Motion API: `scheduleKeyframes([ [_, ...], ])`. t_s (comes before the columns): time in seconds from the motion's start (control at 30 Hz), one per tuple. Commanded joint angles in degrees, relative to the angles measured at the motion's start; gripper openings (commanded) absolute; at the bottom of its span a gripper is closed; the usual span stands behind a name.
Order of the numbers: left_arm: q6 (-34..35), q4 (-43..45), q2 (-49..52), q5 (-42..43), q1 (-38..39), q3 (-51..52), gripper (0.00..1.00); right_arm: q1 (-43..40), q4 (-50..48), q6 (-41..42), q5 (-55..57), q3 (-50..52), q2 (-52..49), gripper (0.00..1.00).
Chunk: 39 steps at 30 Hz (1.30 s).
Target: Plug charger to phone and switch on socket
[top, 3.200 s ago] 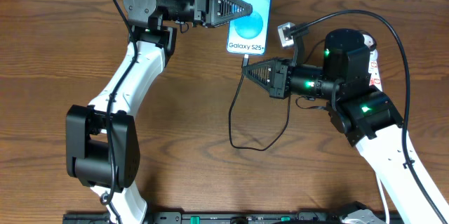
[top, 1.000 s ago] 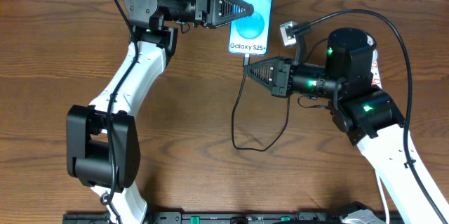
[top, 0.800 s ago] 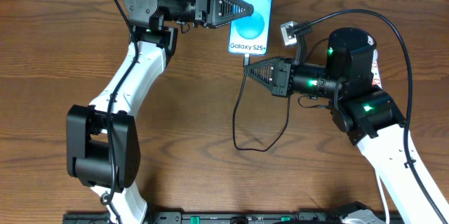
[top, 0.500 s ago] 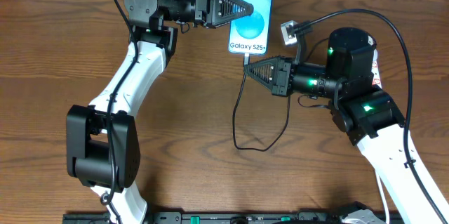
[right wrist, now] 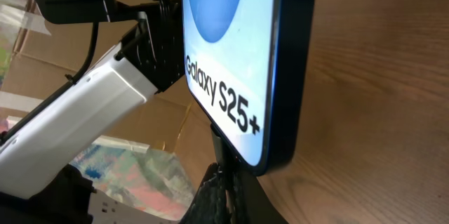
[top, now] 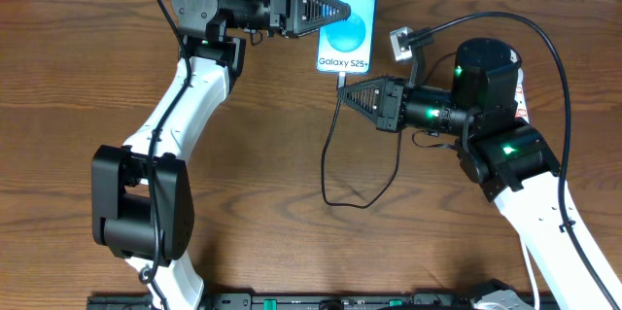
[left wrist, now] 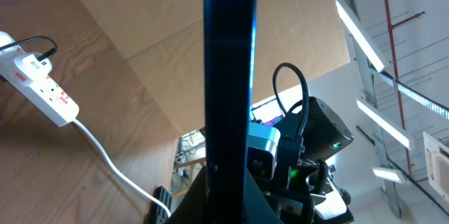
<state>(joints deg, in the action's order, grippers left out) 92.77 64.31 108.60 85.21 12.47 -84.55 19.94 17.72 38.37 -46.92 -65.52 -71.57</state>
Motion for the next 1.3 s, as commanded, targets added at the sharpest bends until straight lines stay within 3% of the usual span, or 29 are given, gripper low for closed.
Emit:
scheduleKeyframes([
  [0.0,-1.2,0.5,-0.7,4.2,0.2,-1.3,0.07,-0.8,-1.2,-0.3,3.3,-0.4,0.3,0.01],
  [1.27,-2.3,-0.9,-0.7,4.3,0.2,-1.3,0.07,-0.8,-3.5,-5.9,10.2,-0.5,0.3,0.01],
])
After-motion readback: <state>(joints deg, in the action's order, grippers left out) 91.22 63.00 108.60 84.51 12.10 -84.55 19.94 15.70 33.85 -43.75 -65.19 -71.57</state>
